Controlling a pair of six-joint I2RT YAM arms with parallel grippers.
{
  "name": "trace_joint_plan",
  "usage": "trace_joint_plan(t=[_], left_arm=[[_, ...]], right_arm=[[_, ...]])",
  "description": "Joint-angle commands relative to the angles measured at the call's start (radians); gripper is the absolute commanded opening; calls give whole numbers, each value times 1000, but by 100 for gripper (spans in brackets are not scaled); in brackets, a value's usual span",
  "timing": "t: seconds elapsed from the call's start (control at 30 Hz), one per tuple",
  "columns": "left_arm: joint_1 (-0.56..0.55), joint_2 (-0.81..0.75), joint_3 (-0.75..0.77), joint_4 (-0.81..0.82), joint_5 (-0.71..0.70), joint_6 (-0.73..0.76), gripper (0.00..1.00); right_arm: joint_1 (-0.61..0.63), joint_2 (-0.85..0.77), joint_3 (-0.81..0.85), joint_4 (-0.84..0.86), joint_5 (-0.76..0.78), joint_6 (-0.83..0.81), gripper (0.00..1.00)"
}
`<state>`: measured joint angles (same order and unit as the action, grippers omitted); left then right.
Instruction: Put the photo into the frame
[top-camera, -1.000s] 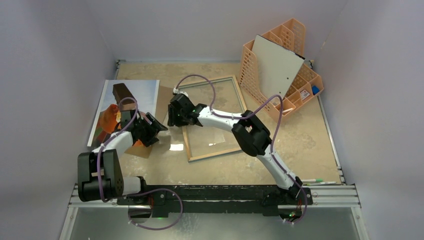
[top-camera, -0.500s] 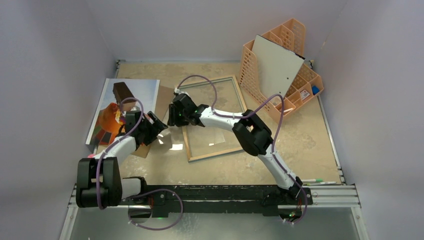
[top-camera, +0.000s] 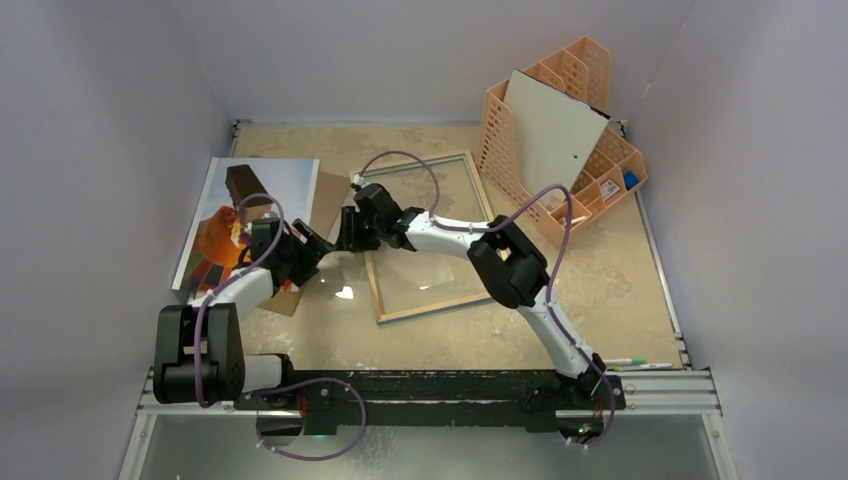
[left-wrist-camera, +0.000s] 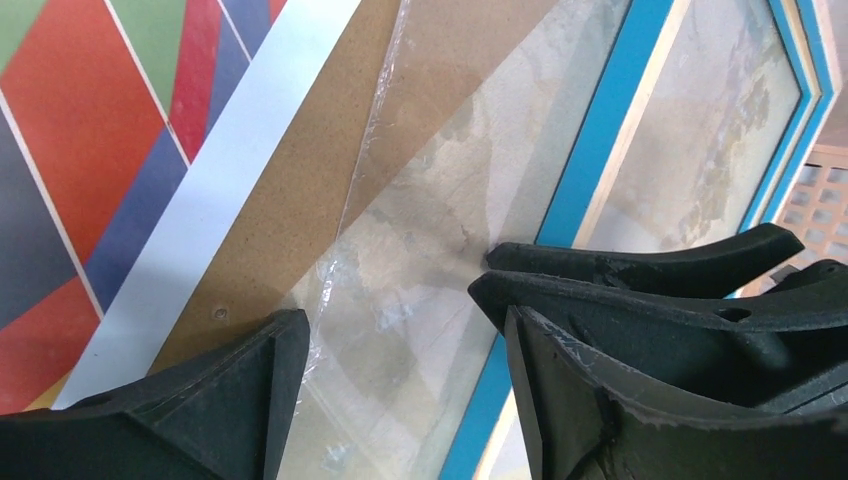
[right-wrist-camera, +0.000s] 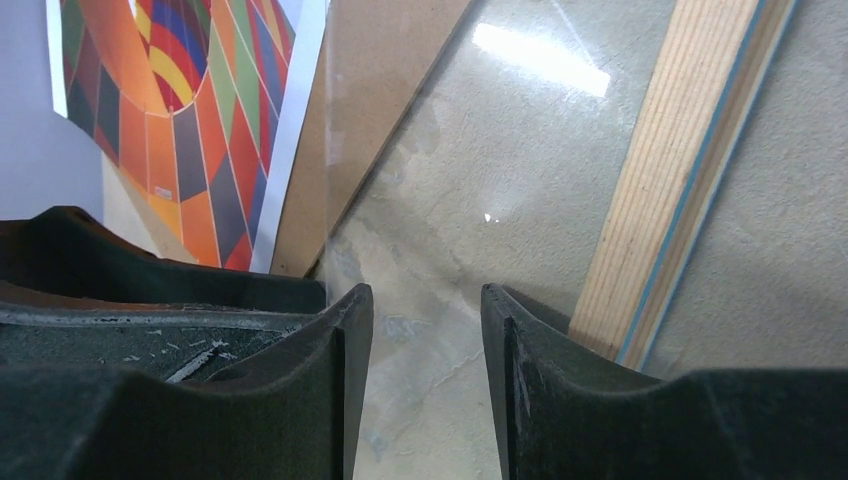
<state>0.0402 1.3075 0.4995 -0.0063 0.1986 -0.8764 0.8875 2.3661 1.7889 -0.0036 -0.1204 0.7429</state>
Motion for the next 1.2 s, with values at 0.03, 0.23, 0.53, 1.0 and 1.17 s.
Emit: trace_joint_plan(t=[0.03, 0.23, 0.53, 1.0, 1.17], left_arm=[[40, 19, 10, -16, 188, -84, 71], [48, 44, -14, 164, 305, -91, 68], [49, 40, -73, 397, 282, -88, 65], [-64, -18, -124, 314, -114, -13, 74], [-140, 27, -84, 253, -219, -19, 76]], right_arm=[[-27, 85, -52, -202, -43, -29, 48], [-27, 148, -10, -262, -64, -50, 46], [-27, 189, -17, -281, -61, -49, 44], [-30, 186, -59, -268, -43, -44, 43], [-31, 182, -72, -263, -43, -40, 43]])
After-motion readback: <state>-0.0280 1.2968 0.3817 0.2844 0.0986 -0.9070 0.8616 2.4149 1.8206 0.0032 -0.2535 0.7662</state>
